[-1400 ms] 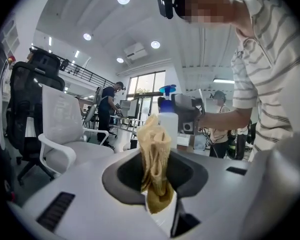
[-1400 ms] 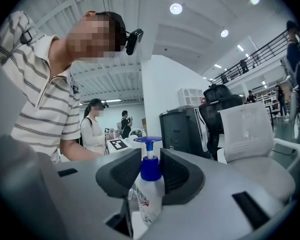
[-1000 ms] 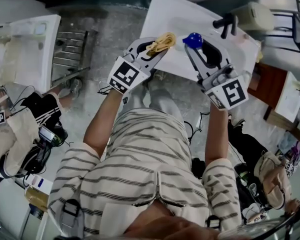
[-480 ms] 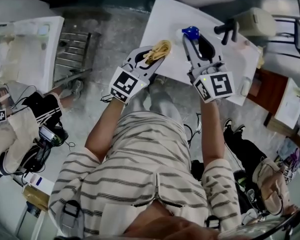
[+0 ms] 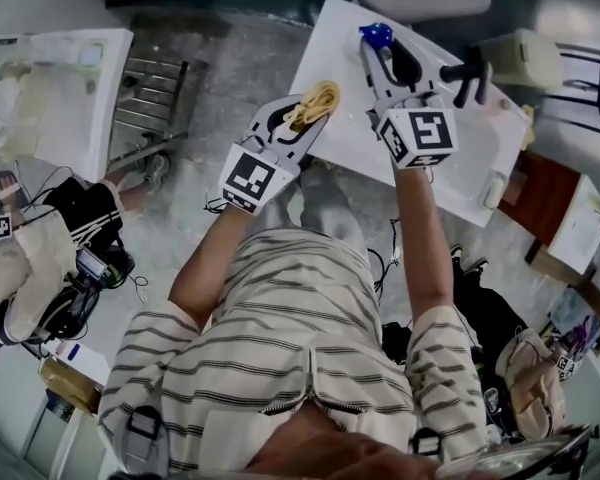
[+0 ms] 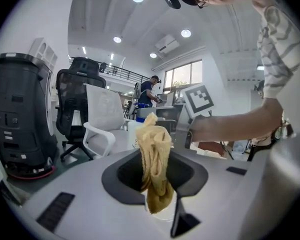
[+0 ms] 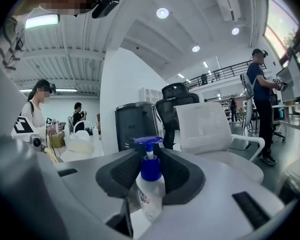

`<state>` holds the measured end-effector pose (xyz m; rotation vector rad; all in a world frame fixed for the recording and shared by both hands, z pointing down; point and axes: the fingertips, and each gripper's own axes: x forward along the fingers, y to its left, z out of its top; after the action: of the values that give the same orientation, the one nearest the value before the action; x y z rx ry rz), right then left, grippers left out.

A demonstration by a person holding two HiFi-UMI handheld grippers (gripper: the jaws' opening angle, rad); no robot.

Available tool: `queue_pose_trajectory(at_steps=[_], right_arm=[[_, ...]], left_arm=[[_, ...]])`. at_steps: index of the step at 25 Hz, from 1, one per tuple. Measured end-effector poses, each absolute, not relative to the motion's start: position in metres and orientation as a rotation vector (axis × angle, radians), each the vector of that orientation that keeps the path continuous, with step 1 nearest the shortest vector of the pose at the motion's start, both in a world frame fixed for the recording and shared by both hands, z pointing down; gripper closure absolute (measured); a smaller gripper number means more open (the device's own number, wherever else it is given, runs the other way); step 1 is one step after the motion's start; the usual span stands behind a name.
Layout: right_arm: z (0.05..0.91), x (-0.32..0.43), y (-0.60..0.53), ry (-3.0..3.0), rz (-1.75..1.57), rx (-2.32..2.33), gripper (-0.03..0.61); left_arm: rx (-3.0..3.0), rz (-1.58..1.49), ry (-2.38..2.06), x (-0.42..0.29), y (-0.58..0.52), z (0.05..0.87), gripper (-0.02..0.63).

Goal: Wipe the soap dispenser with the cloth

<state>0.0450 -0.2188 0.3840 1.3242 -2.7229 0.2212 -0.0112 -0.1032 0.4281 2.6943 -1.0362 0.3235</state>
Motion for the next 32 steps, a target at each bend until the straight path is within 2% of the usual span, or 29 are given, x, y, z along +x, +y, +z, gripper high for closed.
queue_pose_trajectory(at_steps=[12,19,32], right_arm=[[0.448,0.037,-0.255,-2.733,0.301,1.28,0.459],[0.489,0.011,-0.285,-2.749,0.318,1.168,0.459],[0.515,0.0,-0.278,-2.76,0.273,1.092,0.456]], left_arm=[[2.69,0.337,-1.15,0.005,-0.105,0.433,0.514],[2.706,0.354,-1.155,-0.013,-0.122,0.442,0.514],[2.701,0.338,-1.122,-0.015,-0.117,0.449,0.515]])
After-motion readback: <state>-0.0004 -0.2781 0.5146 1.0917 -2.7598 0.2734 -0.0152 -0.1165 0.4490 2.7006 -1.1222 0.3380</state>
